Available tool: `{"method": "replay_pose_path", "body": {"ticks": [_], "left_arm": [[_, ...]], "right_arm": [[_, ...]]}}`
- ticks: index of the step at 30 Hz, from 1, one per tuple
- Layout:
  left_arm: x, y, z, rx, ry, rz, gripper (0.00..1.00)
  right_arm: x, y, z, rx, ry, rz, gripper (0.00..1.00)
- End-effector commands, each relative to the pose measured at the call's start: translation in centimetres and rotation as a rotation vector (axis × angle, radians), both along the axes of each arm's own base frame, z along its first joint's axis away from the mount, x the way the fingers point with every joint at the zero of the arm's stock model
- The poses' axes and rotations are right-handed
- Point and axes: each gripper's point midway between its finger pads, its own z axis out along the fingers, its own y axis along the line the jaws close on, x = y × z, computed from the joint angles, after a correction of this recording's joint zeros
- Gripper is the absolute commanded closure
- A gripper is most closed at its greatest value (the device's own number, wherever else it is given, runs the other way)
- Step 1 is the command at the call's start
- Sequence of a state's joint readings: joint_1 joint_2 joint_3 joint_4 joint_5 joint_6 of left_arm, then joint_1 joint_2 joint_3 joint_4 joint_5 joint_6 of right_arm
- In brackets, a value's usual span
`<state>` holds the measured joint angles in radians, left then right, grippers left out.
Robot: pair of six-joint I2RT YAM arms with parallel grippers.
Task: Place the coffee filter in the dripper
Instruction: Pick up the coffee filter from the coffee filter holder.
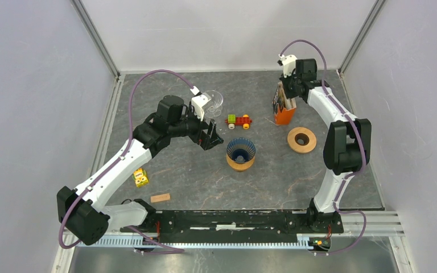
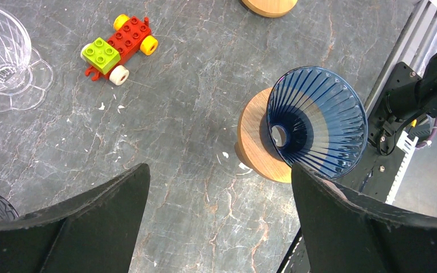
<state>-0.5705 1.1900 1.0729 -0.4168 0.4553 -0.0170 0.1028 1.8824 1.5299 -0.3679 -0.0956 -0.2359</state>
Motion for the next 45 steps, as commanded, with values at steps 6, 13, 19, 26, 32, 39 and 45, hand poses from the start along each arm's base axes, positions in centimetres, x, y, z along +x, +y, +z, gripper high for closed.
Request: {"method": "replay_pose_path", "body": {"ticks": [6,13,19,26,32,39,45], "left_arm": [[0.1,-0.3,1.2,-0.035,-0.035,-0.019,0.00],[0.5,0.0,1.5,-0.015,-0.050,0.000,0.00],[1.4,0.0,2.9,-0.003,-0.100,0.005,0.00],[2.2,-0.2,5.2,-0.016,-0.146,0.016,0.00],[2.0,-0.3,7.0,-0.016,-0.175,-0.012,0.00],[0.5,-1.1,10.3,-0.054,-0.238,-0.136,0.00],[-1.2,-1.9,13.2,-0.132,-0.276,-0.223,0.00]], "right_arm": [[0.7,0.4,6.3,0.038,-0.133,-0.002,1.00],[-0.8,0.3,10.0,0.032,-0.187,0.013,1.00],[-2.9,-0.1,12.4,0.019,-0.231,0.019,1.00],[-5.4,-0.6,15.6,-0.005,-0.294,0.035,1.00],[-10.0,0.5,18.5,-0.014,-0.371,0.185,1.00],[-18.3,8.0,23.5,0.246,-0.497,0.621,1.00],[-23.8,13.3,24.3,0.540,-0.457,0.902,1.00]]}}
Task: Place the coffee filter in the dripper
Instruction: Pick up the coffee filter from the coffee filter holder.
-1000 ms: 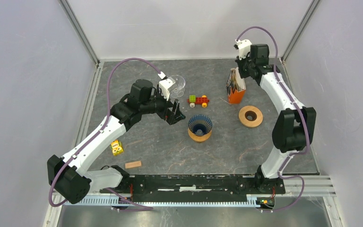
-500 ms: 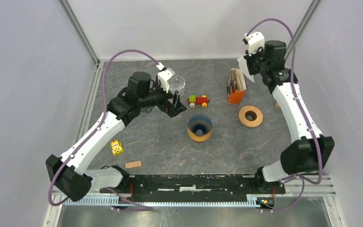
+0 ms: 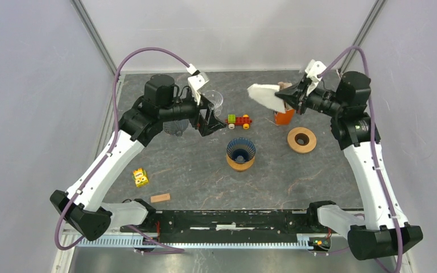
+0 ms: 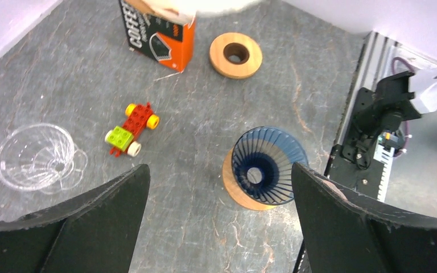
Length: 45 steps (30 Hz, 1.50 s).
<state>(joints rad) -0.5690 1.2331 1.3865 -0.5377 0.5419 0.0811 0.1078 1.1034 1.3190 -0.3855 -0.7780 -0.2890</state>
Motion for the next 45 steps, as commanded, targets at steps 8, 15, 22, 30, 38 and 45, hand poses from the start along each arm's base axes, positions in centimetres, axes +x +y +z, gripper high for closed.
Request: {"method": "replay_pose_path", "body": {"ticks": [8,15,22,30,38,45], "left_arm": [[-3.6,-1.2,2.4,-0.088,-0.067,-0.224,0.00],[-3.7,-1.8,2.0,-0.098,-0.059,-0.268,0.00],[-4.8,-2.5,1.3,-0.123,-0.007,-0.356,0.22],[-5.9,-2.5,0.7,-0.148,0.023,-0.393,0.60],[-5.2,-2.6,1.4,-0.177,0.019,-0.360,0.63],[-5.1,-2.7,1.1,-0.187,0.031,-0.354,0.93]], "right_arm": [[-8.4,7.7,-0.8,0.221,0.109,0.526,1.00],[-10.2,8.6,-1.8,0.242,0.149,0.613,1.00],[-10.6,8.7,-2.2,0.243,0.159,0.630,1.00],[-10.1,8.8,-3.4,0.231,0.174,0.616,1.00],[-10.1,8.6,-4.7,0.202,0.177,0.600,1.00],[-10.1,8.5,-4.7,0.201,0.174,0.588,1.00]]}}
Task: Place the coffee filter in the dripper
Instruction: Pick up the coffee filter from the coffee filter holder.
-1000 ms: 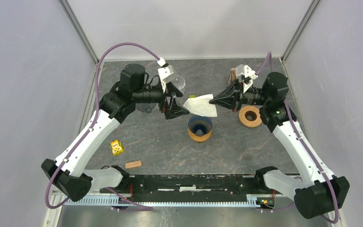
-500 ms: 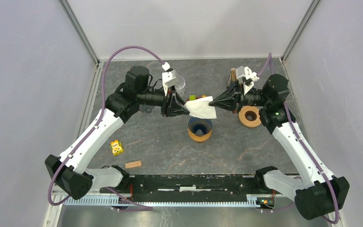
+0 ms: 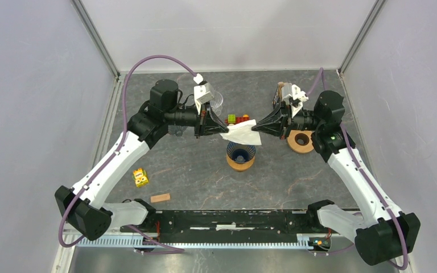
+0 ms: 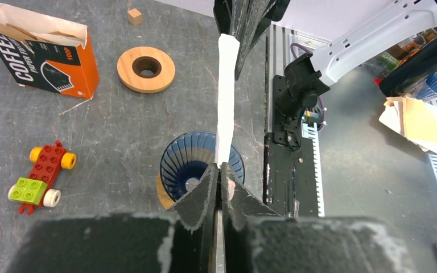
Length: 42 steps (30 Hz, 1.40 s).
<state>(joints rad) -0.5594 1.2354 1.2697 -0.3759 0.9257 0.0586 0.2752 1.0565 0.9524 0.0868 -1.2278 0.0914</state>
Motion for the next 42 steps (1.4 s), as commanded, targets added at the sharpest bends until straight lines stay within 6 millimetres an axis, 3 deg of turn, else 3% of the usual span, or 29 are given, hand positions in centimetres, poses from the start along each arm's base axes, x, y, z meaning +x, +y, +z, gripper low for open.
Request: {"method": "replay_pose_path", "body": {"ticks": [1,9,14,16,18,20,24,32,42], "left_arm": [[-0.4,0.1,1.5,-0.046,-0.018,-0.006,0.95],[-1.9,1.1,1.3,-0.026,-0.025,-0.051,0.98],[-2.8,1.0,1.5,-0.045,0.020,-0.091,0.98],[-2.6,0.8,1.6,-0.052,0.031,-0.083,0.98],[-2.3,0.7,1.7,-0.052,0.030,-0.076,0.98],[-2.0,0.6,1.9,-0.052,0.027,-0.071,0.98],[-2.4,0.5,2.0,-0.011,0.028,-0.075,0.98],[-3.0,0.5,0.5,0.139,-0.076,-0.068,0.98],[-2.7,0.1,0.2,0.197,-0.143,-0.055,0.98]], "right_arm": [[-0.4,-0.1,0.6,0.004,-0.044,-0.008,1.00],[0.9,-0.4,0.1,-0.024,-0.042,-0.077,1.00],[0.5,-0.3,0.2,-0.016,-0.052,-0.052,0.97],[-0.1,-0.2,0.4,-0.004,-0.051,-0.023,0.87],[-0.7,0.0,0.5,0.001,-0.055,0.007,0.65],[-1.1,0.0,0.6,0.002,-0.065,0.028,0.49],[-1.0,0.1,0.4,-0.056,-0.112,0.024,0.31],[-1.0,1.3,-1.5,-0.182,-0.136,0.031,0.24],[-2.0,2.6,-1.0,-0.132,-0.059,0.118,0.43]]}}
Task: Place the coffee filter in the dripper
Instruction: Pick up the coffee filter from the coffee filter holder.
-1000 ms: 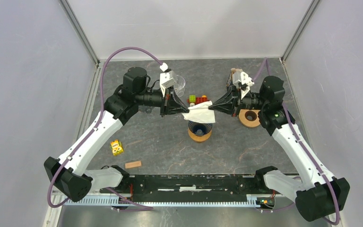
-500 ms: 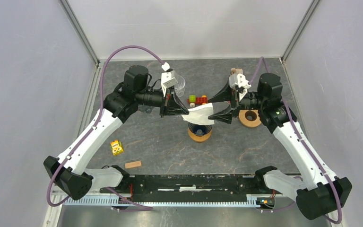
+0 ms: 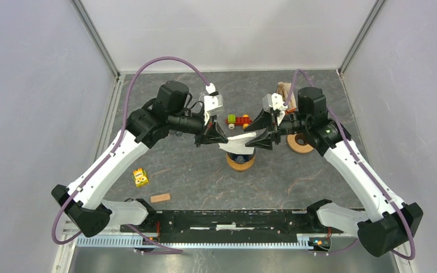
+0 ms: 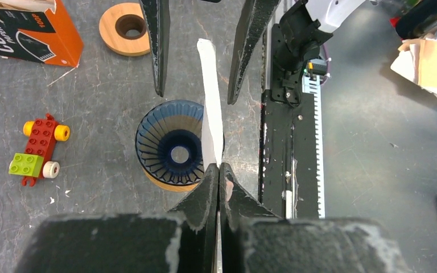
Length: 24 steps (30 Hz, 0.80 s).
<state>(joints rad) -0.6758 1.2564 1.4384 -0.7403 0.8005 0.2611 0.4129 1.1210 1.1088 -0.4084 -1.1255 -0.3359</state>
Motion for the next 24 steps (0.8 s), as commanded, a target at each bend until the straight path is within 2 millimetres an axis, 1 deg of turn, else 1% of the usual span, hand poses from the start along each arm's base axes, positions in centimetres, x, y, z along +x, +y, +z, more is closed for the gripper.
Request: {"method": "replay_pose_path", "body": {"ticks": [1,4,9,12,14,16,17,20,22,24], "left_arm": [[0.7,-0.2,0.6,0.022,-0.097,-0.001,0.98],[0.9,-0.3,0.6,0.027,-0.102,0.002,0.98],[1.1,-0.5,0.5,0.034,-0.107,0.008,0.98],[1.1,-0.6,0.6,0.033,-0.107,0.008,0.98],[1.3,-0.6,0.7,0.032,-0.107,0.011,0.98],[1.2,-0.7,1.0,0.027,-0.106,0.010,0.98],[1.1,-0.7,1.0,0.025,-0.104,0.006,0.98],[1.0,-0.7,1.1,0.021,-0.101,0.003,0.98],[1.1,-0.8,1.1,0.022,-0.100,0.004,0.98],[1.0,-0.9,1.2,0.019,-0.095,-0.001,0.98]], "right_arm": [[-0.5,0.7,1.8,0.049,0.014,0.050,0.45],[-0.7,1.0,2.1,0.073,0.044,0.068,0.50],[-1.0,1.3,2.5,0.108,0.085,0.094,0.61],[-1.0,1.3,2.2,0.112,0.096,0.093,0.66],[-1.0,1.3,1.8,0.108,0.100,0.091,0.62],[-0.9,1.2,1.3,0.098,0.097,0.082,0.50],[-0.9,1.1,1.2,0.093,0.095,0.074,0.47],[-0.9,1.1,1.1,0.091,0.093,0.069,0.47],[-0.8,1.1,1.3,0.094,0.093,0.067,0.50],[-0.6,1.2,1.3,0.092,0.094,0.059,0.54]]}}
